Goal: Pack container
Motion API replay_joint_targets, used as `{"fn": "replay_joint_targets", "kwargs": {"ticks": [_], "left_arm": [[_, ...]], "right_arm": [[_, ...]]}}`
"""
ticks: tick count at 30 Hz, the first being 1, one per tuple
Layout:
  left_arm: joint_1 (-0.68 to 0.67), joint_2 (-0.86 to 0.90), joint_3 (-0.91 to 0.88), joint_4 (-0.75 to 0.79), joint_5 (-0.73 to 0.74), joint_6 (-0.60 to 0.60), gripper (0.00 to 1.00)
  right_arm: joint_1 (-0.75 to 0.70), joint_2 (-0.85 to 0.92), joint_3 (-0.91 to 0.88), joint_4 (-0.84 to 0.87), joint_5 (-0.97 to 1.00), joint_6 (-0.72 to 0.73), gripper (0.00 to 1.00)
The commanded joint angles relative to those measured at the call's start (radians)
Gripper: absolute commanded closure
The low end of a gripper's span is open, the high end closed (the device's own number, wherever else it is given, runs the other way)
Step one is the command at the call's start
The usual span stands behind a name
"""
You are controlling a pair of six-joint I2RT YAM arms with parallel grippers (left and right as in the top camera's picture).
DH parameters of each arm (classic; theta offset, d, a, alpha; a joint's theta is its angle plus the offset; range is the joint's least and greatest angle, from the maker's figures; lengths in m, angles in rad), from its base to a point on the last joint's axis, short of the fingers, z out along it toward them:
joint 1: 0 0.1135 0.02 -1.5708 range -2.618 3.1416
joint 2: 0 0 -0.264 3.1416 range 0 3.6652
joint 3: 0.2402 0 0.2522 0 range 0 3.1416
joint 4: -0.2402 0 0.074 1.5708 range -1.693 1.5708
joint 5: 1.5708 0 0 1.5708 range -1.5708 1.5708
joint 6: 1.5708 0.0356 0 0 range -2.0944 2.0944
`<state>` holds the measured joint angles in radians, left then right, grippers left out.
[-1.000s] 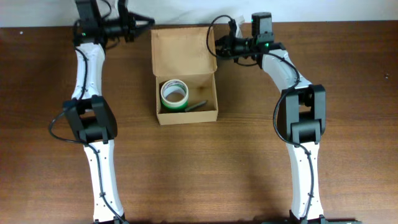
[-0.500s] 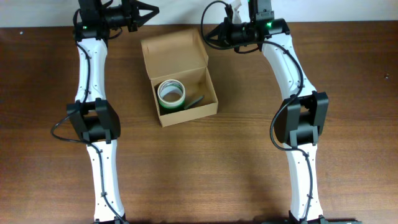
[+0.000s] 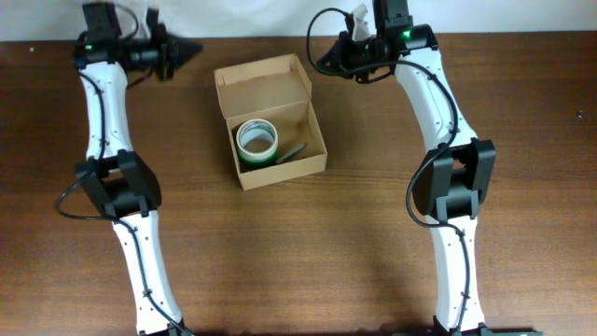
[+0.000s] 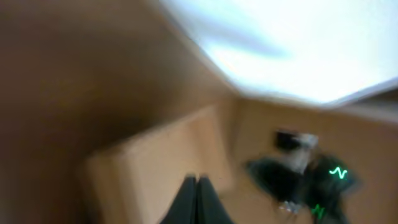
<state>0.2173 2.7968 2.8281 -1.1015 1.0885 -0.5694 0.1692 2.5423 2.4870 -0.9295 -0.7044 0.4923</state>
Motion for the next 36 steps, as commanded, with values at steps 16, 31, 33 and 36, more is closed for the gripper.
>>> {"fn": "replay_joint_targets", "kwargs": {"ticks": [16, 31, 33, 36], "left_arm": [[-0.045, 0.055, -0.021, -0.338, -0.489, 0.343, 0.98], [-0.082, 0.214, -0.021, -0.192, -0.087, 0.271, 0.99], [-0.088, 0.214, -0.021, -0.175, -0.071, 0.27, 0.99], [-0.092, 0.214, -0.021, -0.138, -0.014, 0.271, 0.99]], "right_arm": [[-0.01, 0.001, -0.195, -0.012, 0.167, -0.014, 0.96], [0.008, 0.018, -0.278, 0.145, 0.031, 0.04, 0.96], [0.008, 0.032, -0.278, 0.166, -0.008, 0.048, 0.96], [0.008, 0.047, -0.278, 0.198, -0.072, 0.048, 0.96]]}}
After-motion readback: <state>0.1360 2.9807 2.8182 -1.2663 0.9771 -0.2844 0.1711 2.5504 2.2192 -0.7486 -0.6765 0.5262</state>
